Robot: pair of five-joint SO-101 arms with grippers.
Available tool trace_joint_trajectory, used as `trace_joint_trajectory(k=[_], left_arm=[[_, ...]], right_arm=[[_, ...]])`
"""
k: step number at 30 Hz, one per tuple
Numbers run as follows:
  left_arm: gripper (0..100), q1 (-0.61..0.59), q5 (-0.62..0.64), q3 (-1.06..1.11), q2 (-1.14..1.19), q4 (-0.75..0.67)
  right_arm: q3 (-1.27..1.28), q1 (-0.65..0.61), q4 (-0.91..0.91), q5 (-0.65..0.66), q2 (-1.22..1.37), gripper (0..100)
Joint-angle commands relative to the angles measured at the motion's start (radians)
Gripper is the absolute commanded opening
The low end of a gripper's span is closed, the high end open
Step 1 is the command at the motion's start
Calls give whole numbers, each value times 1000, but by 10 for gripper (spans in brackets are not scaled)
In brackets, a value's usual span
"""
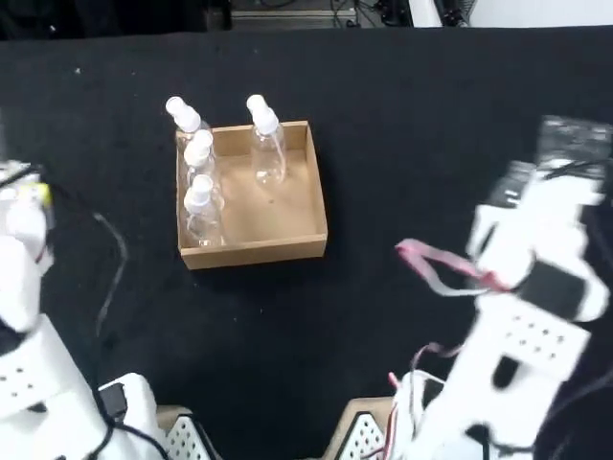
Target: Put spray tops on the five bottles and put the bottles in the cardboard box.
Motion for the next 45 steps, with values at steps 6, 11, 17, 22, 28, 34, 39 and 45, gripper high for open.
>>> trace_joint_trajectory(k=[6,11,17,22,28,34,39,45], left_arm=[[43,-222,-54,498,-12,-238],[43,-232,-91,768,-21,-416],[45,-229,-91,944,-12,-577],[48,-231,-170,1000,-12,-580],[80,-232,-216,1067,-15,-585],[267,-266,-216,1073,-23,-583],[289,-351,-287,1018,-25,-580],[289,-423,-506,1086,-21,-591]], right_arm=[[225,-548,-169,-46,-96,10],[412,-612,-359,-212,-101,10],[535,-574,-462,-215,-101,10],[582,-574,-468,-212,-101,10],[613,-574,-511,-212,-101,10],[625,-574,-522,-212,-101,10],[625,-575,-522,-212,-101,10],[625,-580,-523,-212,-101,10]])
